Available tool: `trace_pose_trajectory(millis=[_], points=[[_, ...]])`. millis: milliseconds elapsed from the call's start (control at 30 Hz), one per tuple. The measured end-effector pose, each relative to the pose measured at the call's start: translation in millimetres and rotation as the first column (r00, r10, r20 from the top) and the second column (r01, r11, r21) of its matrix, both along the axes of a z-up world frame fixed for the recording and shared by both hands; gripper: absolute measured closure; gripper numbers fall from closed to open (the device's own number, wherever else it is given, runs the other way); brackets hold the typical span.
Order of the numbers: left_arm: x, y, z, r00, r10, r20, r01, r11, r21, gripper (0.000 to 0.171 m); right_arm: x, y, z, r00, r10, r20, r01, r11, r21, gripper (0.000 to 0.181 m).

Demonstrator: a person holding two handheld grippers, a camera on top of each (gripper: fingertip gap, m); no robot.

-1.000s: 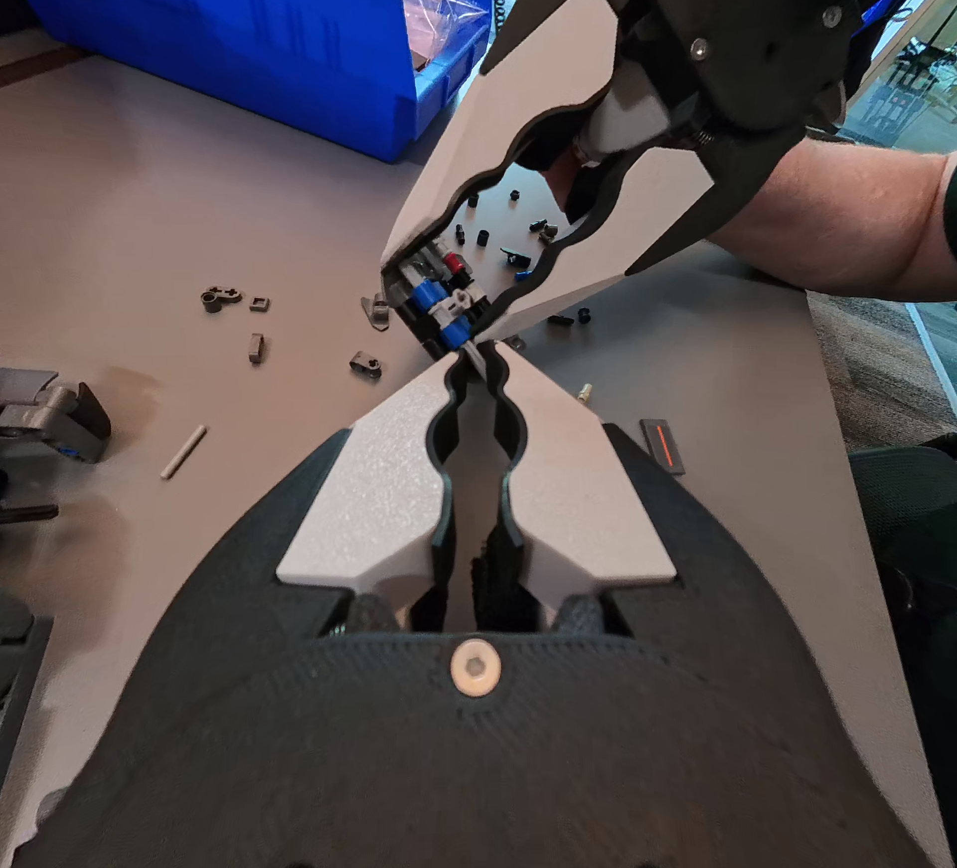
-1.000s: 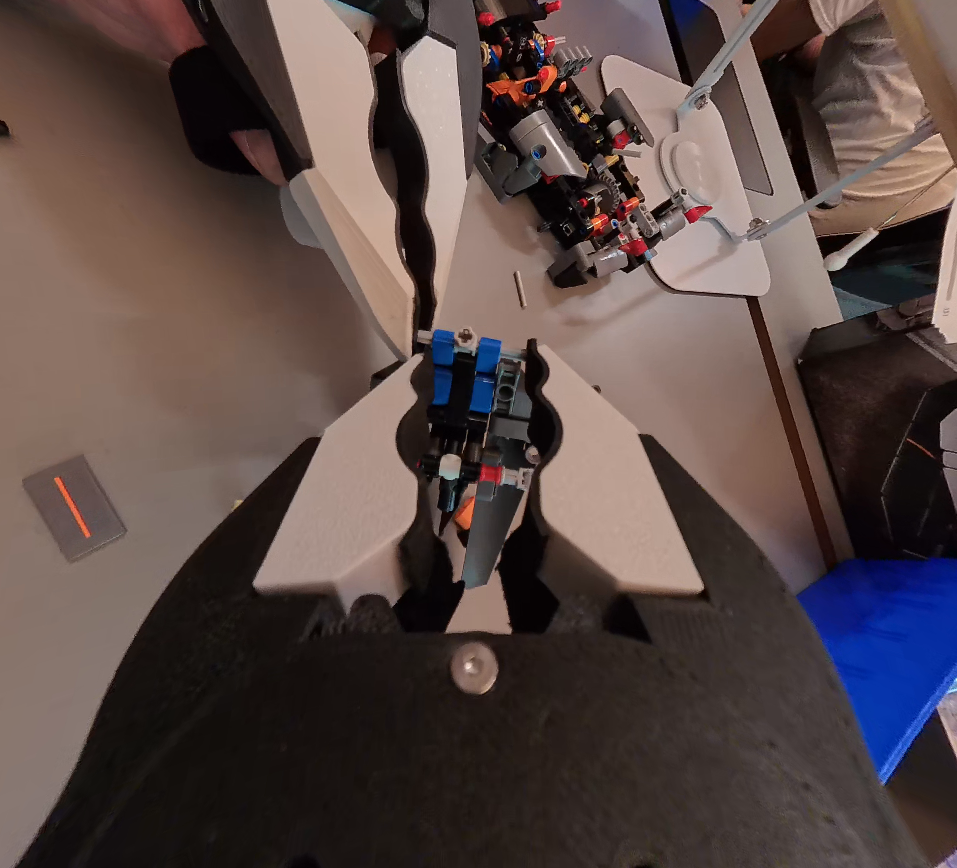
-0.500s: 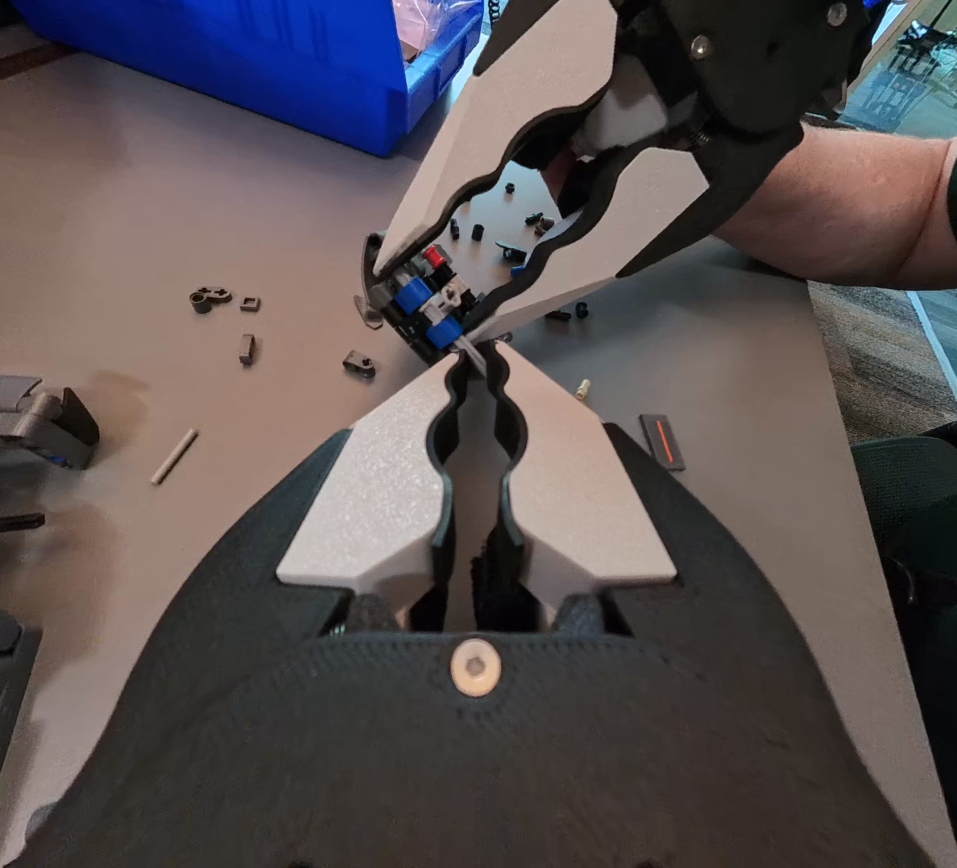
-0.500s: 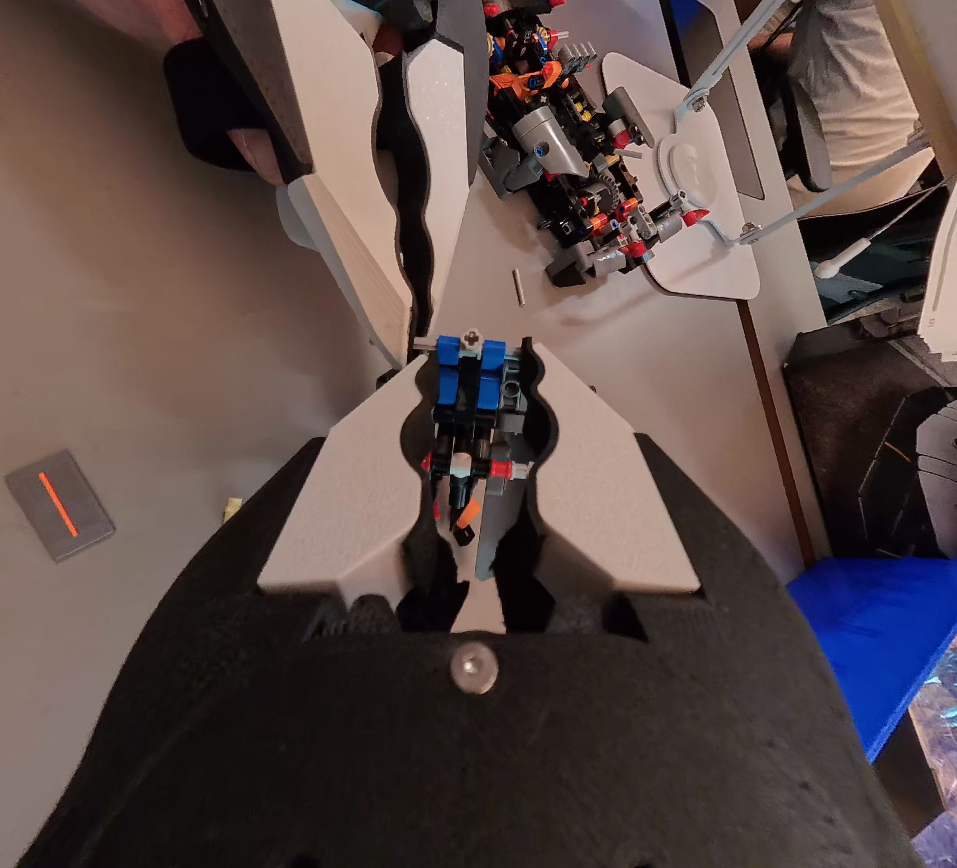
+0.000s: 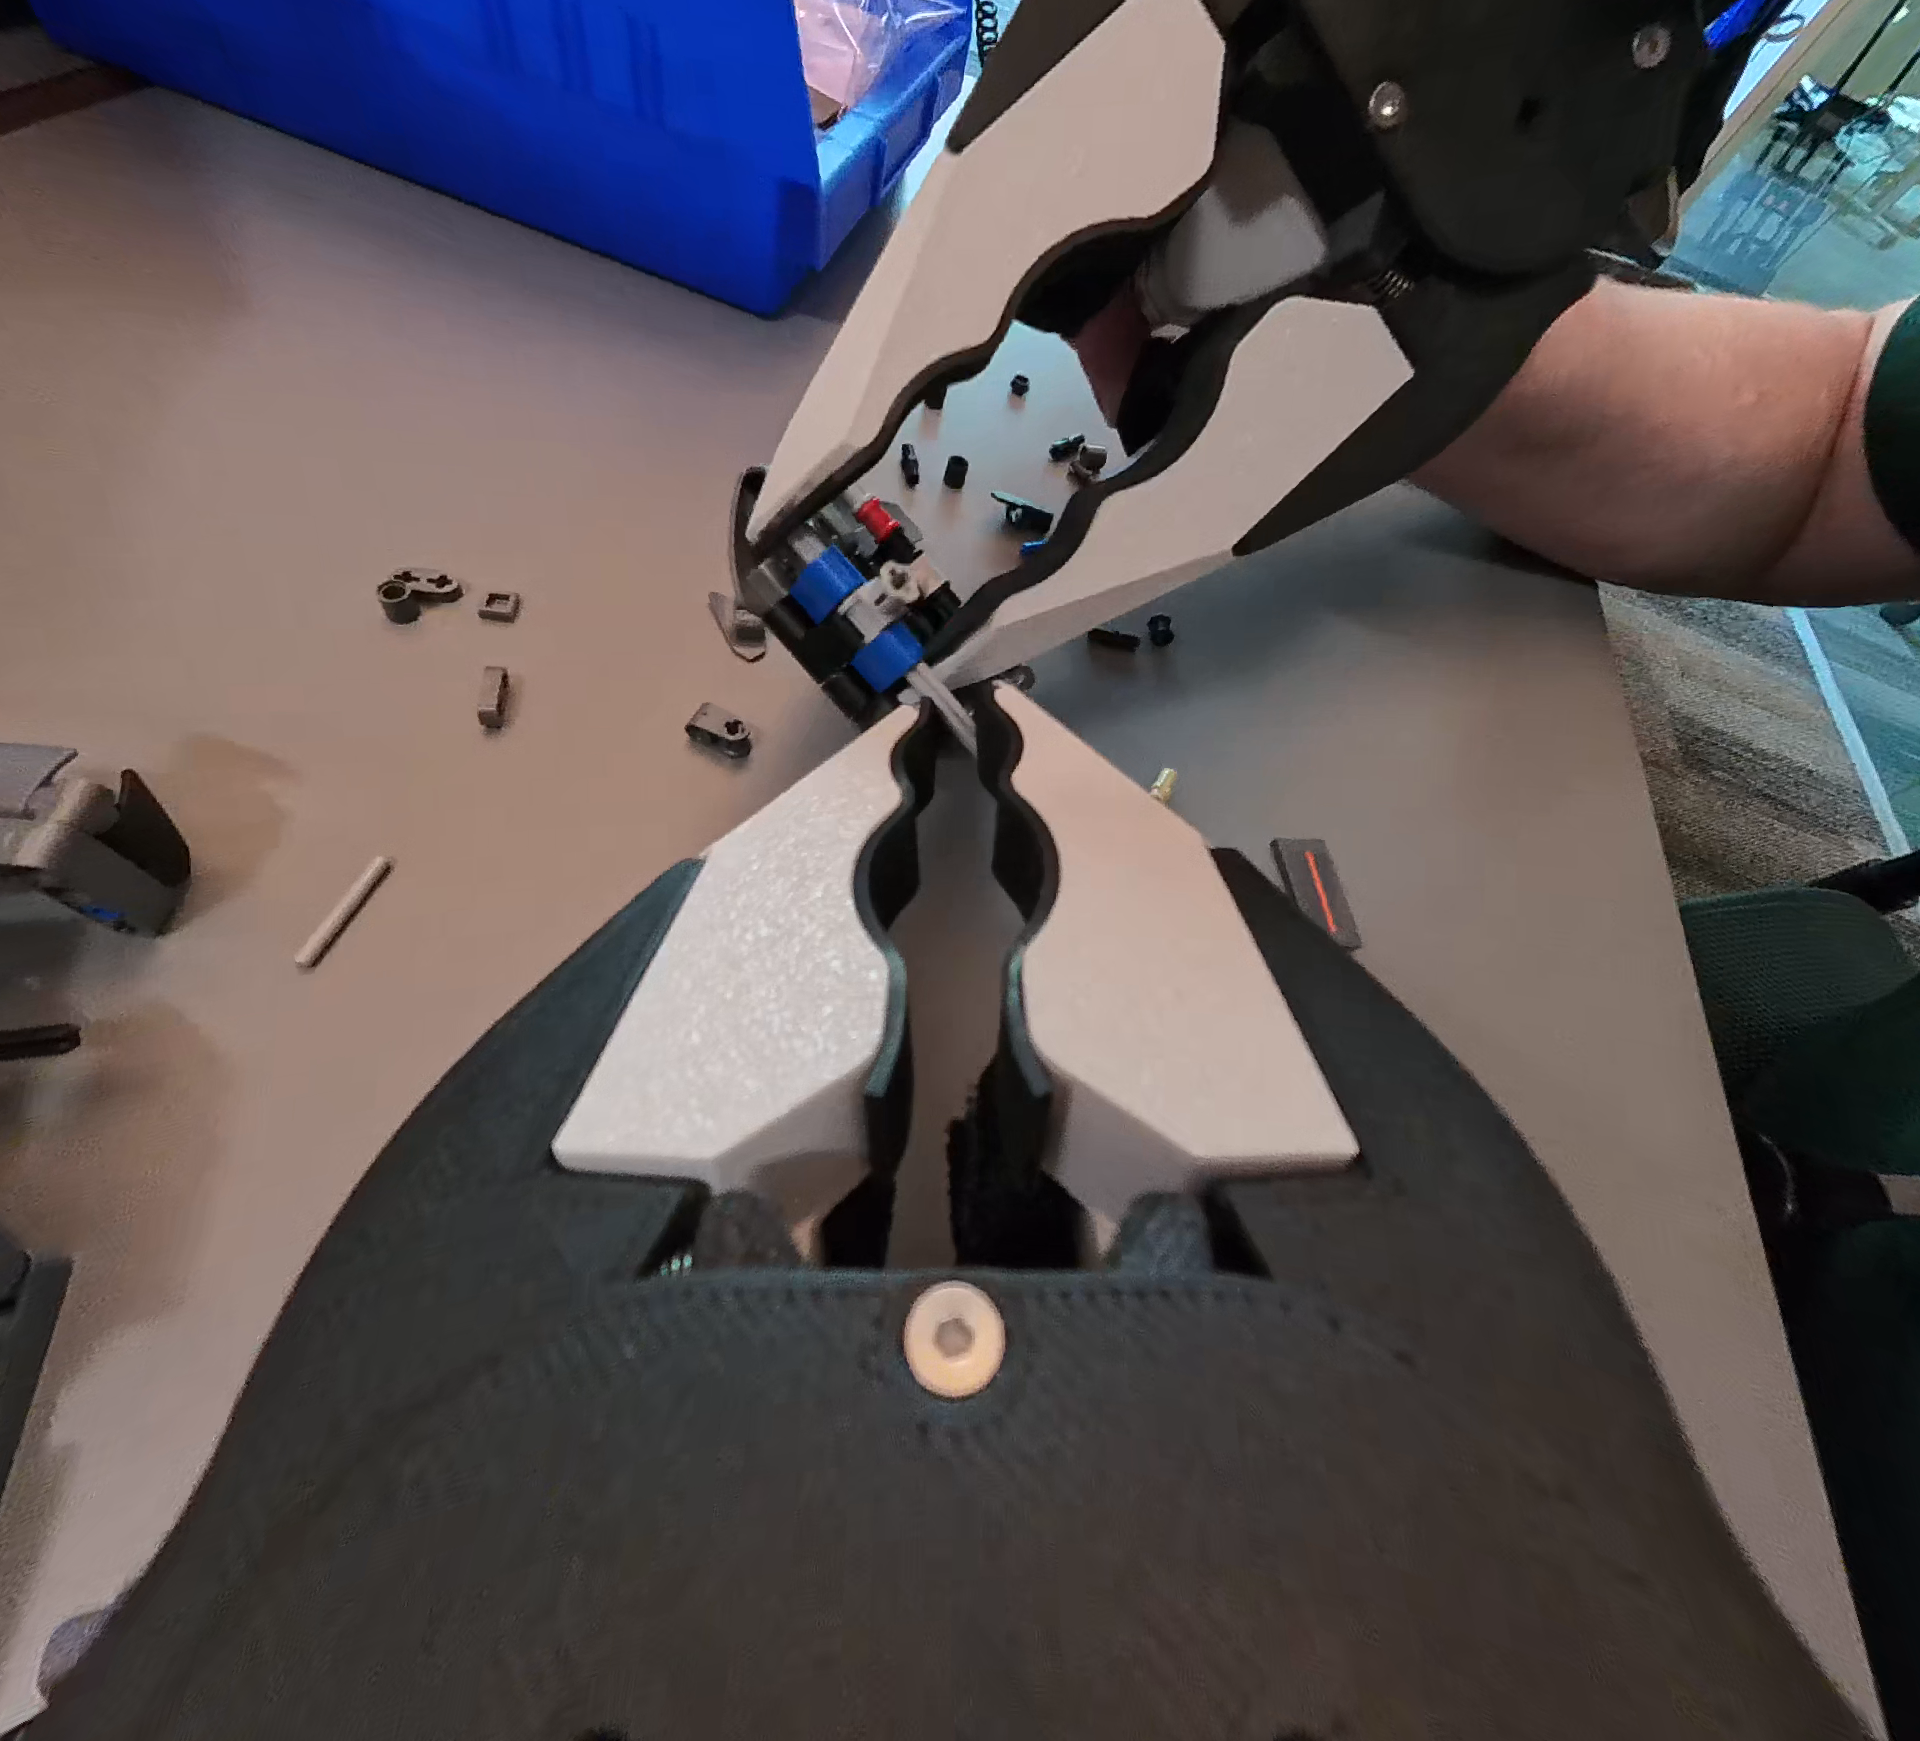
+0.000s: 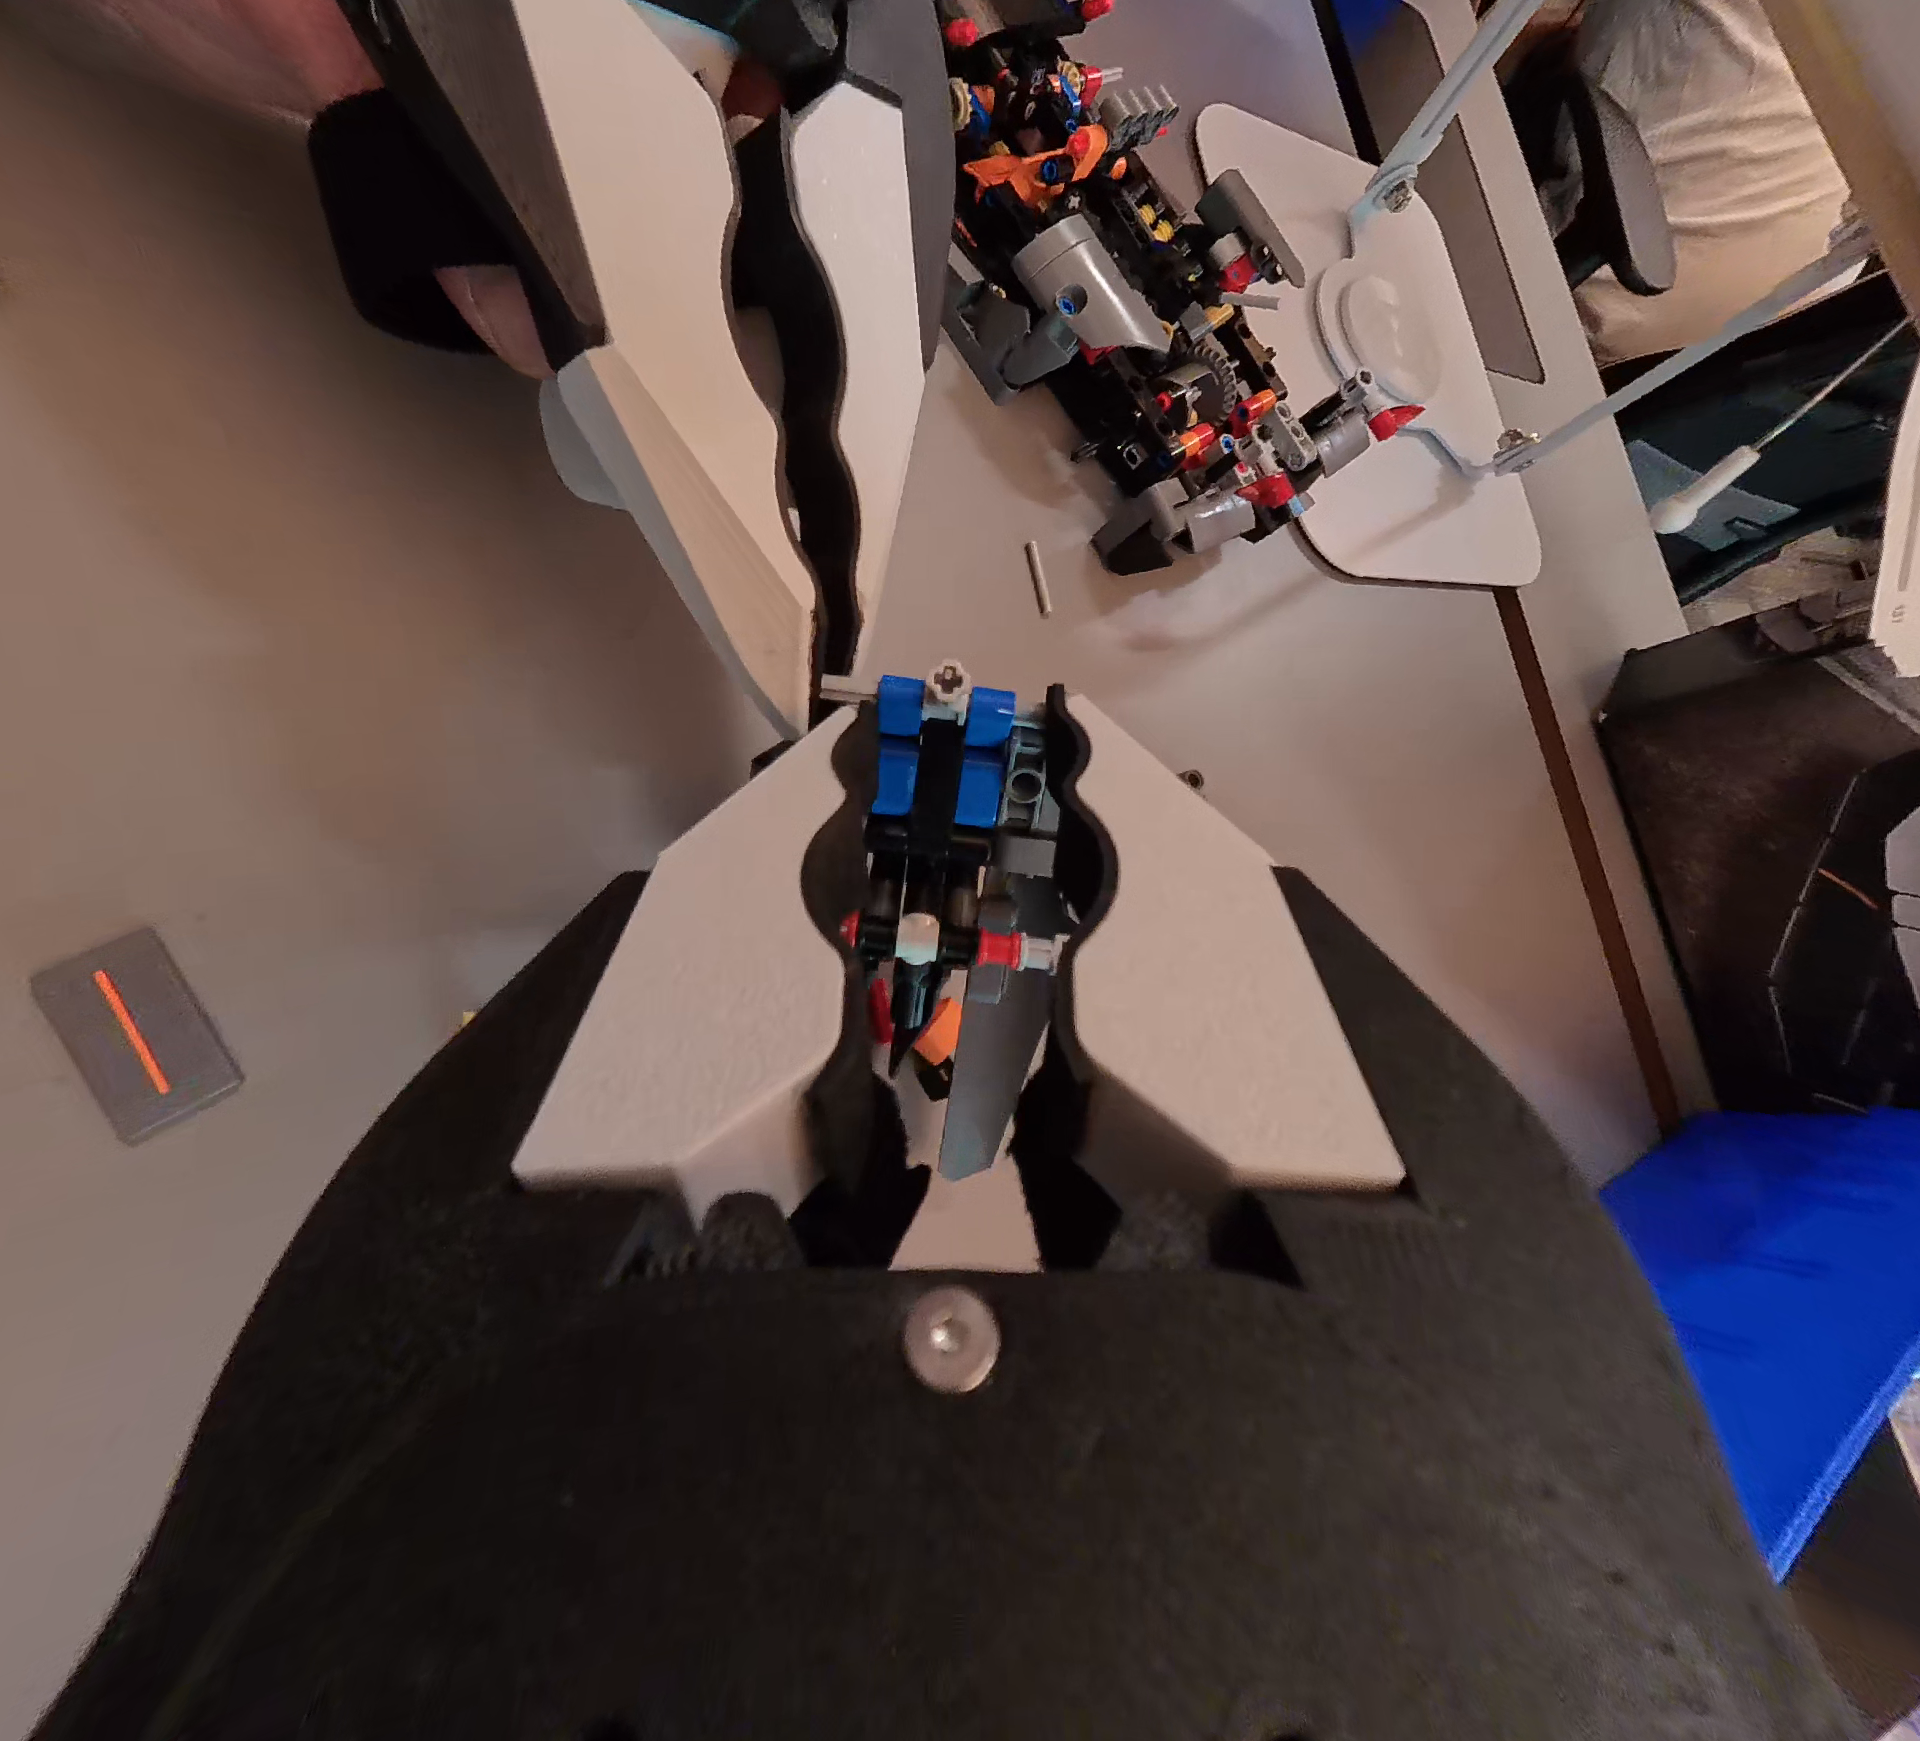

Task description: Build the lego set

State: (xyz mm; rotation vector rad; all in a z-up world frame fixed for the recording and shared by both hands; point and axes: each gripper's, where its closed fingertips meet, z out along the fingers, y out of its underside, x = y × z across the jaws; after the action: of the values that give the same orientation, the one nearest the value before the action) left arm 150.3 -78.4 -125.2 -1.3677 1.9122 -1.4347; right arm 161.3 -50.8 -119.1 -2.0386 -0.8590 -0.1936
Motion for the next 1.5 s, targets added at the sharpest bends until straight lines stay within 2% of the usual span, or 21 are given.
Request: trace_pose_trajectory(millis=[200, 600, 800, 1133, 1333, 1433, 1500], points=[[-1, -1, -1, 1.0, -0.011, -0.001, 0.011, 1.0, 0.019, 0.166, 0, -1, -2, 1.0, -0.008, -0.025, 0.008, 1.0, -0.03, 0.152], [-2, -2, -13, 0.999, -0.02, -0.032, 0.023, 0.996, 0.092, 0.166, -5, -2, -10, 0.997, 0.0, 0.074, 0.004, 0.999, -0.05, 0.154], [-3, -2, -15, 0.999, -0.029, -0.04, 0.033, 0.994, 0.105, 0.165, -6, -3, -12, 0.997, 0.008, 0.072, -0.003, 0.998, -0.061, 0.154], [-6, 0, -14, 0.996, -0.031, -0.085, 0.034, 0.999, 0.039, 0.166, -6, -1, -10, 0.999, 0.032, 0.018, -0.031, 0.999, -0.039, 0.152], [-8, -2, -7, 0.995, -0.058, -0.08, 0.052, 0.996, -0.07, 0.166, -8, -3, -5, 0.997, 0.056, -0.06, -0.058, 0.998, -0.031, 0.152], [-7, 1, -4, 0.998, -0.044, -0.055, 0.041, 0.998, -0.046, 0.163, -8, -3, -5, 0.997, 0.059, -0.056, -0.06, 0.998, -0.025, 0.152], [-9, 7, 7, 0.999, -0.027, -0.019, 0.026, 0.997, -0.074, 0.163, -4, -2, -7, 0.998, 0.052, -0.045, -0.053, 0.998, -0.029, 0.152]])
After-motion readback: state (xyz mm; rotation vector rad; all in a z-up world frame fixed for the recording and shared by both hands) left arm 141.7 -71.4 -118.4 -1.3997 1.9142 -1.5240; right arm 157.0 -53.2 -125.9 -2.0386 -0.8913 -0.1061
